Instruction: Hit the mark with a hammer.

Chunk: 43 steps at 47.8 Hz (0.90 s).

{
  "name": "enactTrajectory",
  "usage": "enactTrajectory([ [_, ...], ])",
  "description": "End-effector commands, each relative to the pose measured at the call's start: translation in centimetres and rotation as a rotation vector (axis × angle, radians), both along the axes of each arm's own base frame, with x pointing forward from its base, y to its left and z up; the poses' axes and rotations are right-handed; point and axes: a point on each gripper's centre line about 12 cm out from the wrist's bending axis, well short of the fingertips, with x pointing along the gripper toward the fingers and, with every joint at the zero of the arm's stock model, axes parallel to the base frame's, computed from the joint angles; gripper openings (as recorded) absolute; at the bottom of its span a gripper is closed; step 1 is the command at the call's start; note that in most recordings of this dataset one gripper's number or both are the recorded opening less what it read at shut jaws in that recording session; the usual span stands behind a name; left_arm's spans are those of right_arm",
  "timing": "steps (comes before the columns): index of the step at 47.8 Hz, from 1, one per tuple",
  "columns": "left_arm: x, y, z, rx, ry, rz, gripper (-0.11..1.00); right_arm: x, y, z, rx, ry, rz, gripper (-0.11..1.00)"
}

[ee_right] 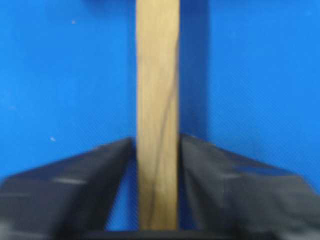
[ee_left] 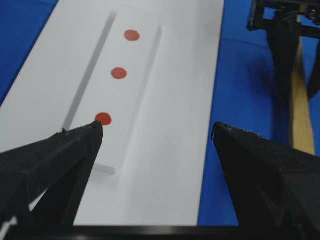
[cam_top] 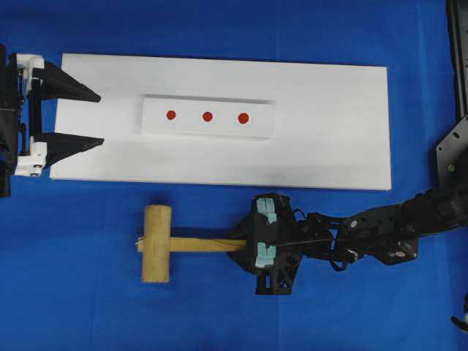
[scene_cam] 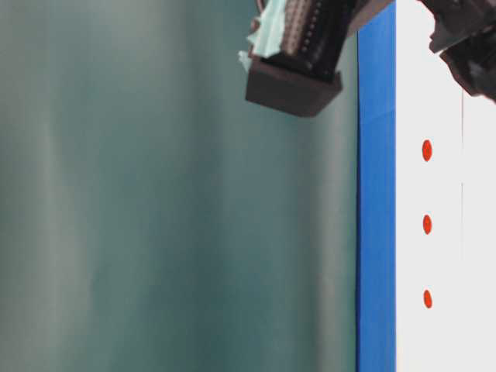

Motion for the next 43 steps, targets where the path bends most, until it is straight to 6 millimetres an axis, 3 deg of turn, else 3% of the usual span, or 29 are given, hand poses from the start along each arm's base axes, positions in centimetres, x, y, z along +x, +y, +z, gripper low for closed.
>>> enactTrajectory([
  [1, 0.2, 0.1, 0.5, 0.002, -0.017, 0.003, 0.88, 0.5, 0.4, 1.0, 0.009, -0.031, 0.004, 0.55],
  [5, 0.2, 0.1, 0.4, 0.002, -0.015, 0.003, 0.88, 0.6, 0.4, 1.1, 0.007, -0.036, 0.003, 0.8],
  [8, 0.2, 0.1, 0.4, 0.002, -0.014, 0.003, 0.88, 0.6, 0.5, 1.3, 0.01, -0.038, 0.007, 0.91],
  [15, 0.2, 0.1, 0.4, 0.0, -0.011, 0.004, 0.88, 0.5, 0.4, 3.4, 0.011, -0.081, 0.021, 0.82],
  [30, 0.2, 0.1, 0.4, -0.004, -0.011, 0.006, 0.88, -1.2, -1.5, 9.7, -0.02, -0.172, 0.08, 0.83],
  [43, 0.2, 0.1, 0.5, -0.004, -0.013, 0.006, 0.88, -1.7, -4.3, 11.6, -0.042, -0.183, 0.072, 0.83],
])
